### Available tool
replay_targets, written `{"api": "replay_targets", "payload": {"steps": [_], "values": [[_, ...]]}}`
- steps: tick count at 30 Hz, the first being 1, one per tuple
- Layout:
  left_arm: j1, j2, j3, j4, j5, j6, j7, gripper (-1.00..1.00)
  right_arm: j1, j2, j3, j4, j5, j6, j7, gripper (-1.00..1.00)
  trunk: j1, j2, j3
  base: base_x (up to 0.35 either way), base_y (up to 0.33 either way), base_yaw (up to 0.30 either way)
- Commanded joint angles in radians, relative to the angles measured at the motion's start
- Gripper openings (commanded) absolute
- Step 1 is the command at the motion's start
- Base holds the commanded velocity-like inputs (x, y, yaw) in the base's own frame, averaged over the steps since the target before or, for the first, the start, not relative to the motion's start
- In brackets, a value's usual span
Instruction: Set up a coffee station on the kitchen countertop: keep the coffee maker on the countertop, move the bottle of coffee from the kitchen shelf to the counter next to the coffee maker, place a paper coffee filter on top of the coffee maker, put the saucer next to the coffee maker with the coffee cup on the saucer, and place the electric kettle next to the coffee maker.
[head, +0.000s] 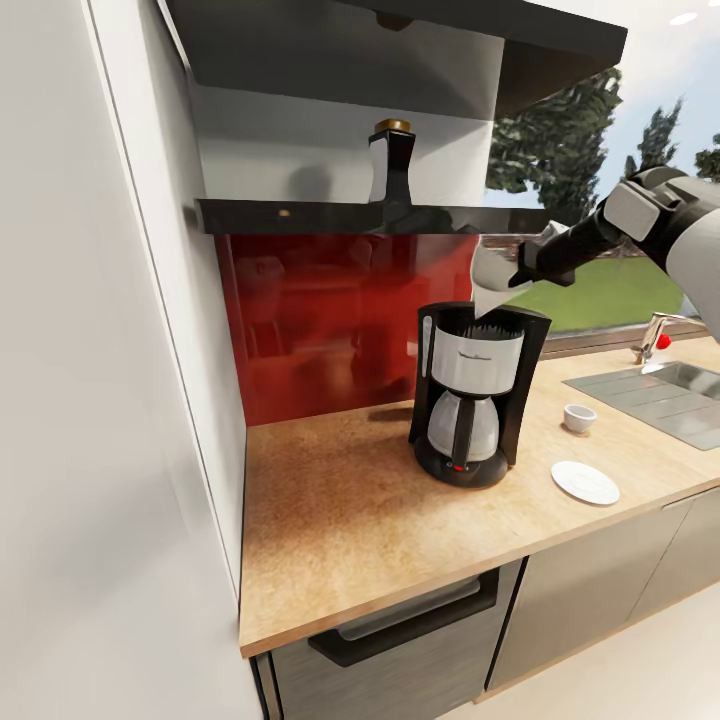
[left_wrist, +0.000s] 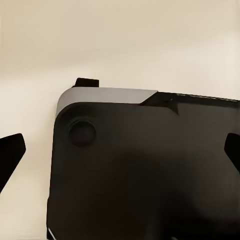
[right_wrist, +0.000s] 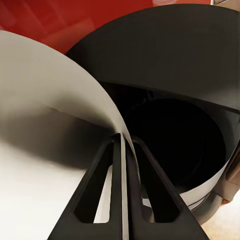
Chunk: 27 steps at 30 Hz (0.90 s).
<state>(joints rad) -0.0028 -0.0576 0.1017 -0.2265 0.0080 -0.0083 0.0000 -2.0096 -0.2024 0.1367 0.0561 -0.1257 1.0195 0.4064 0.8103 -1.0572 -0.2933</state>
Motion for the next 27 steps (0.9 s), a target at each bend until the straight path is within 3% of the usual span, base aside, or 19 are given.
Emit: {"api": "replay_targets", "payload": {"steps": [1, 10, 17, 27], "values": [[0.0, -0.001, 0.006, -0.001, 0.001, -0.001, 0.0, 1.0, -0.002, 0.0, 0.009, 0.002, -0.013, 0.002, 0.0, -1.0, 0.0, -0.001, -0.001, 0.0, 0.0, 0.0], [0.0, -0.001, 0.006, -0.001, 0.001, -0.001, 0.0, 1.0, 0.006, 0.001, 0.01, 0.002, -0.012, 0.002, 0.0, -1.0, 0.0, -0.001, -0.001, 0.0, 0.0, 0.0], [0.0, -0.001, 0.006, 0.0, 0.001, -0.001, 0.0, 1.0, 0.014, 0.025, 0.011, 0.002, -0.012, 0.001, 0.0, -1.0, 0.0, -0.001, -0.001, 0.0, 0.0, 0.0], [0.0, -0.001, 0.006, -0.001, 0.001, -0.001, 0.0, 1.0, 0.015, 0.028, 0.015, -0.001, -0.011, 0.001, -0.001, -1.0, 0.0, -0.001, -0.001, 0.0, 0.0, 0.0]]}}
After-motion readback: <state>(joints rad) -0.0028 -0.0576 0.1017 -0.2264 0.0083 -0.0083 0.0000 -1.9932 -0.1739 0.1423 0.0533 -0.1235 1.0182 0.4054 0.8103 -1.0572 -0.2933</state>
